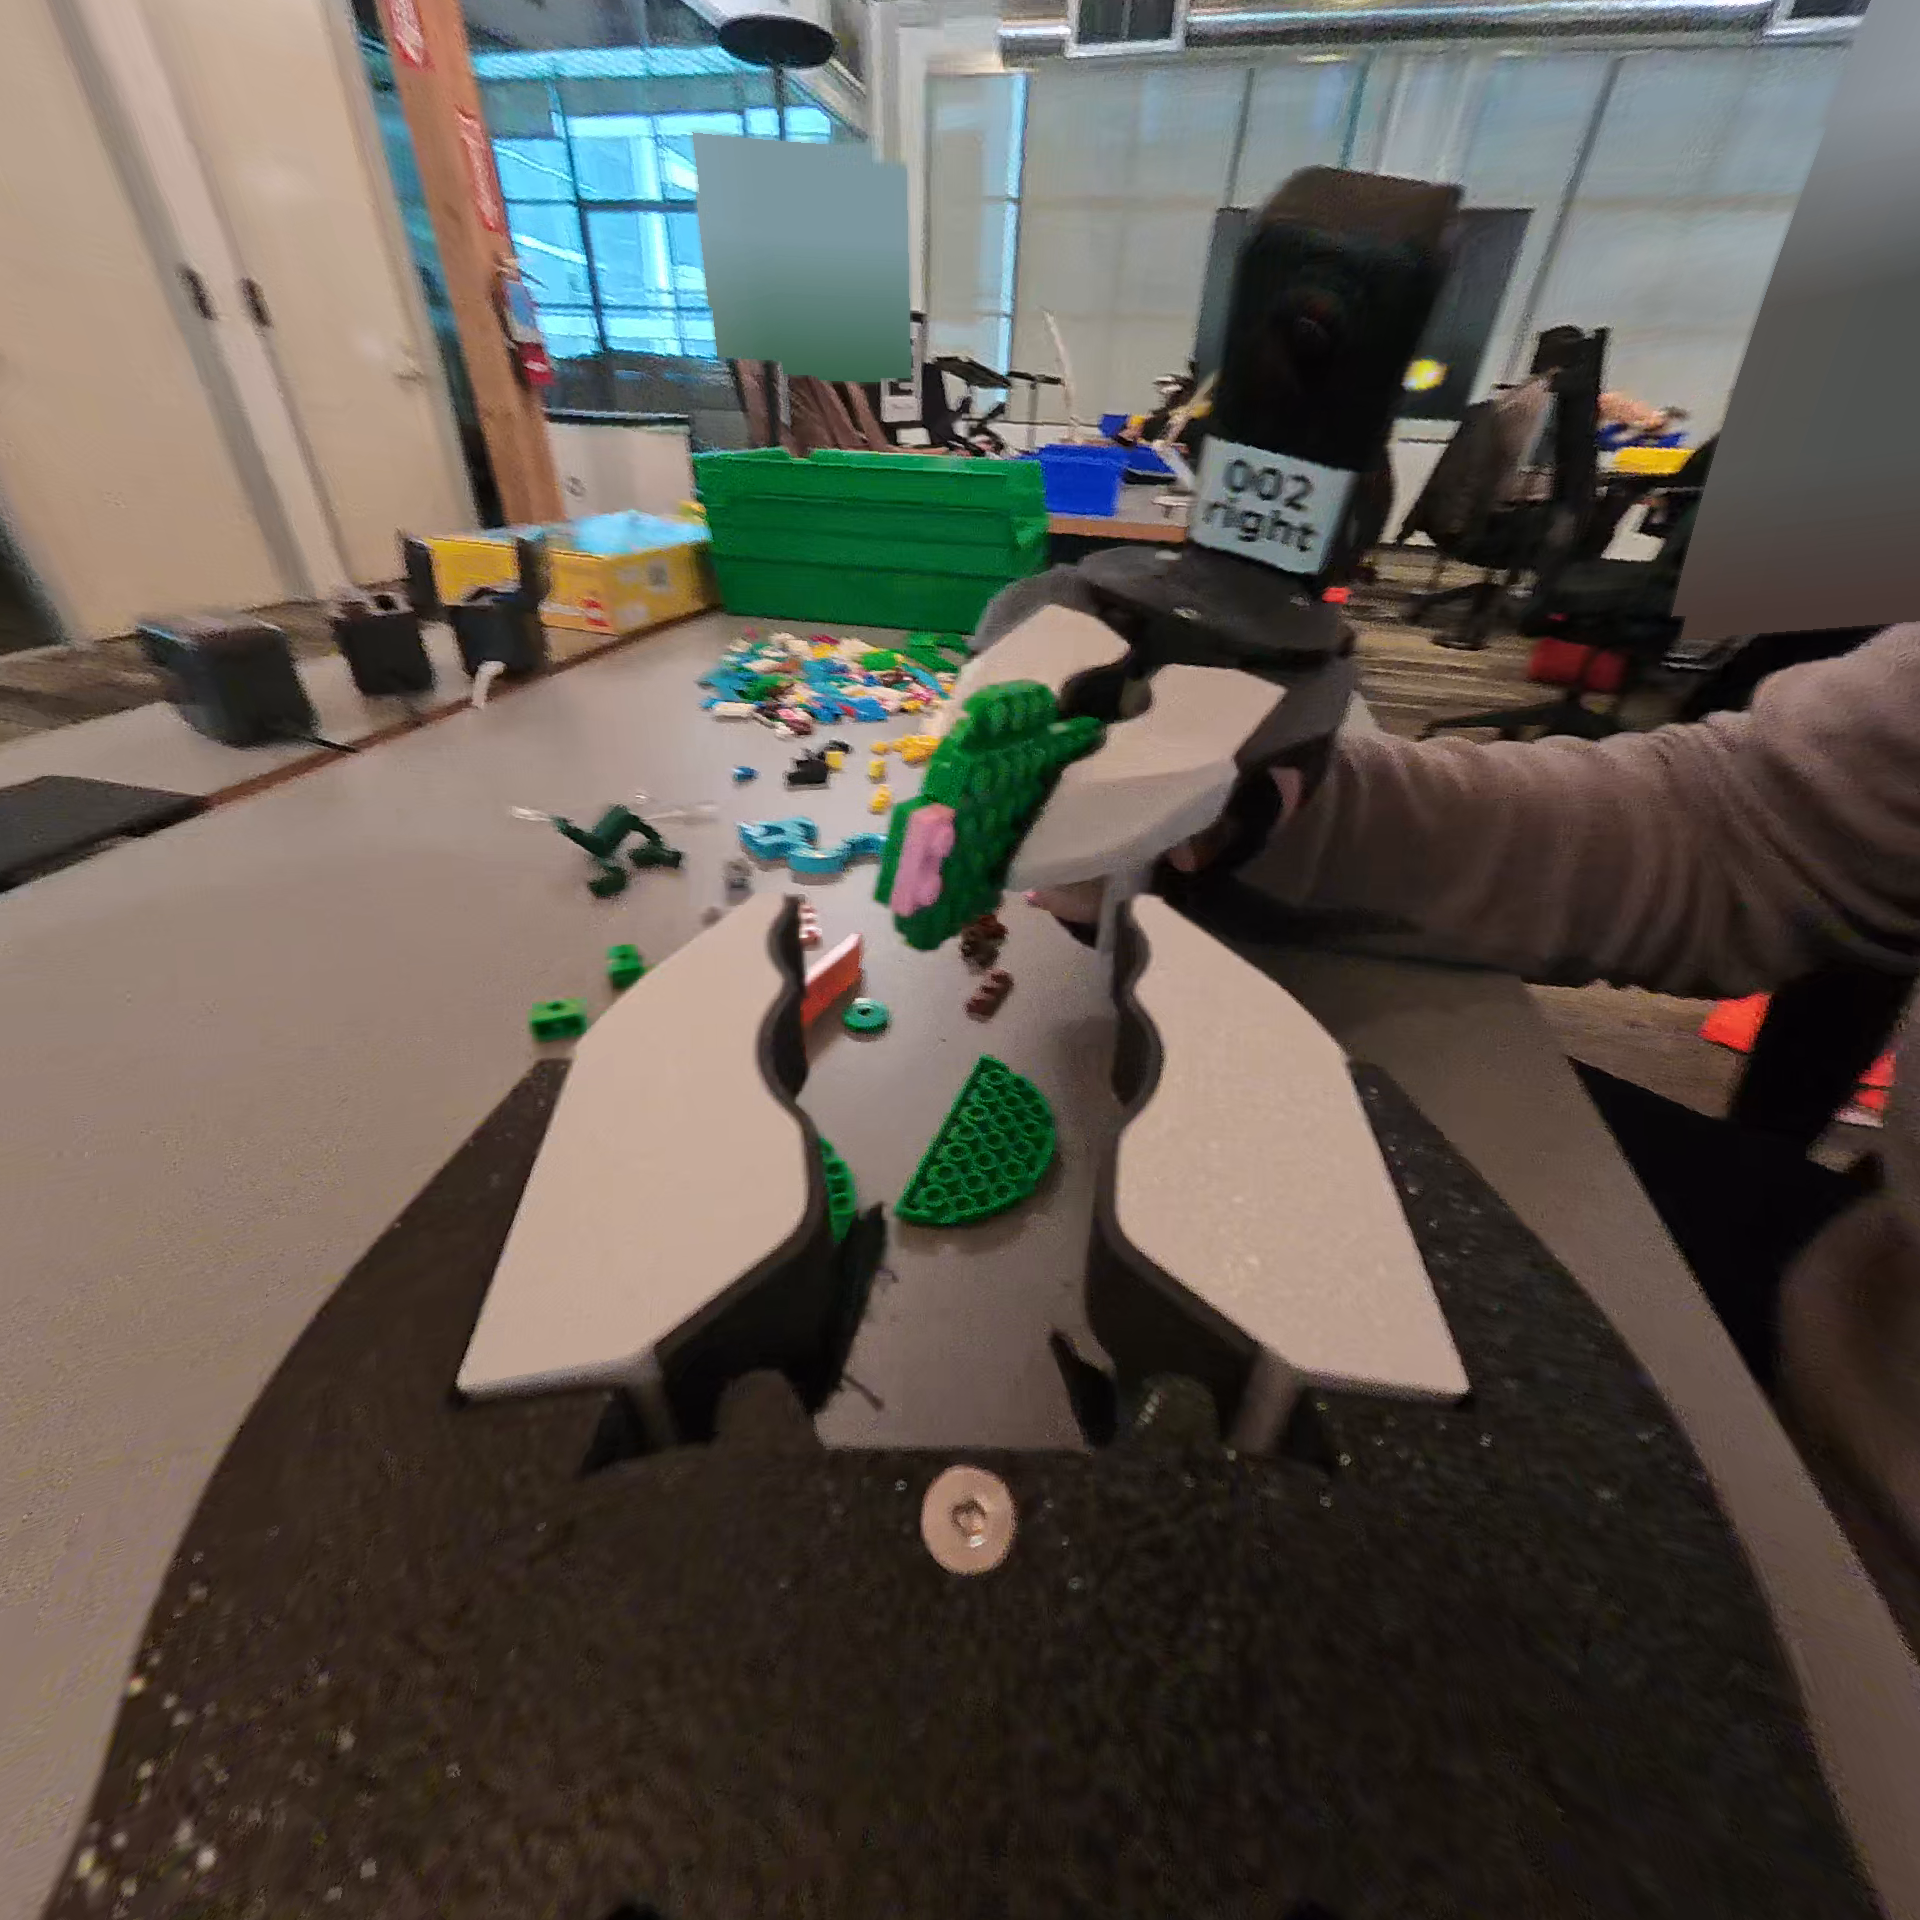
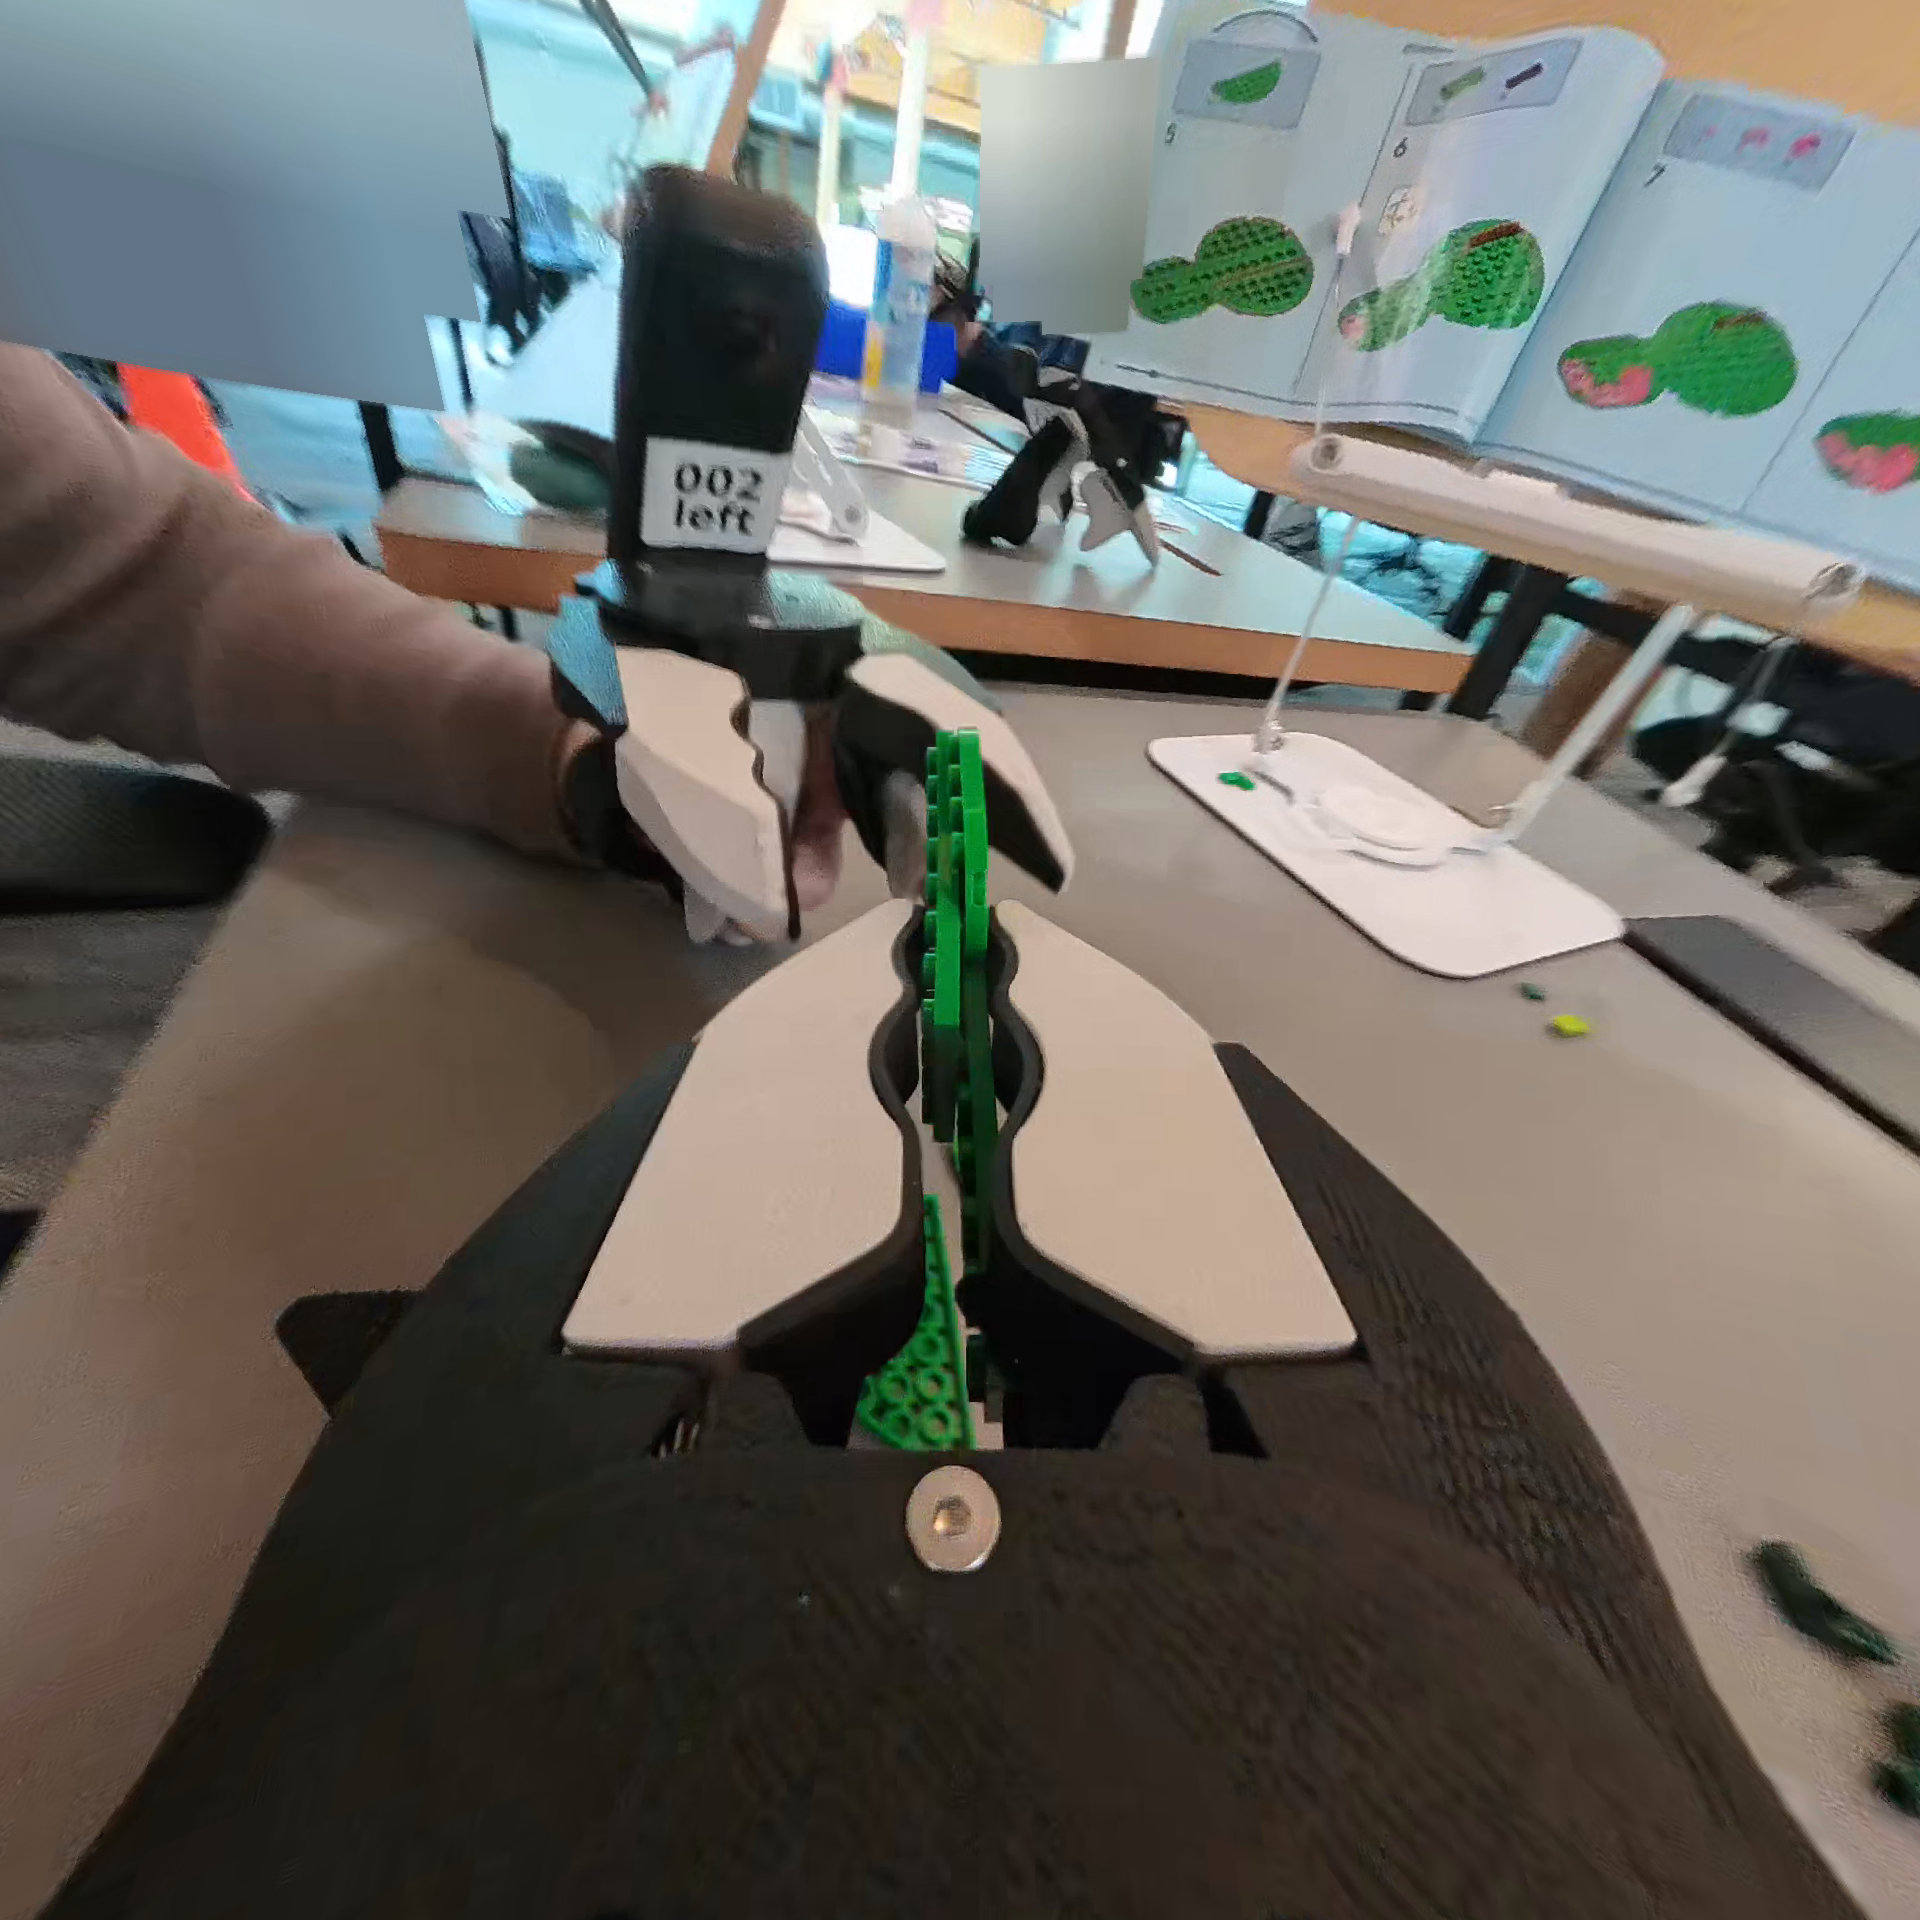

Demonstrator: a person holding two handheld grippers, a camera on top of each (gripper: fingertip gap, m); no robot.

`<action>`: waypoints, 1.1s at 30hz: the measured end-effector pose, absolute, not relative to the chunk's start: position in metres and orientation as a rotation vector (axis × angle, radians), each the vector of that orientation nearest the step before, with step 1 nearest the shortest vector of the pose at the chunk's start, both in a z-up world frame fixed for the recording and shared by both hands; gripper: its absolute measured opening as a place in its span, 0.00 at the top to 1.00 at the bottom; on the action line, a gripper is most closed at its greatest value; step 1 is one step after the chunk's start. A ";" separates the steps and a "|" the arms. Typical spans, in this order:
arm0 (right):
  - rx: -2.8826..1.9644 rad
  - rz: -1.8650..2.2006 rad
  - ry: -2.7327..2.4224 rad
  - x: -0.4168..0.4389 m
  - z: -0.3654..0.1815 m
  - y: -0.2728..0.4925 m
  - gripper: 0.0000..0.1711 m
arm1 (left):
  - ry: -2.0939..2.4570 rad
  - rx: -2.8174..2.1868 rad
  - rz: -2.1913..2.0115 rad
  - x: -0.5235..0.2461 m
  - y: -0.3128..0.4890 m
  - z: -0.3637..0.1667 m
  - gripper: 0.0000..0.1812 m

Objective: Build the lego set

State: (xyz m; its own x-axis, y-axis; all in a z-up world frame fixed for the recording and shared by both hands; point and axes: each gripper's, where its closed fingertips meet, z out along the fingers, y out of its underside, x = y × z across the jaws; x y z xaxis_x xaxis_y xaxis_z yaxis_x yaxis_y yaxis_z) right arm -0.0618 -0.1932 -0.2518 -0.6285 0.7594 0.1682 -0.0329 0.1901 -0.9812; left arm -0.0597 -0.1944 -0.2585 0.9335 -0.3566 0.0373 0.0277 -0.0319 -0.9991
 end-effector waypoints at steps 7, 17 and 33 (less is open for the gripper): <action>-0.752 1.765 -1.828 -0.058 -0.253 -0.206 0.96 | 0.269 -1.523 -0.445 -0.051 -0.200 -0.254 0.88; -0.607 1.595 -1.974 -0.046 -0.260 -0.201 0.89 | 0.502 -1.752 -0.238 -0.047 -0.204 -0.283 0.95; -0.372 1.486 -2.223 -0.022 -0.285 -0.225 0.97 | 0.949 -1.734 0.067 -0.027 -0.219 -0.303 0.95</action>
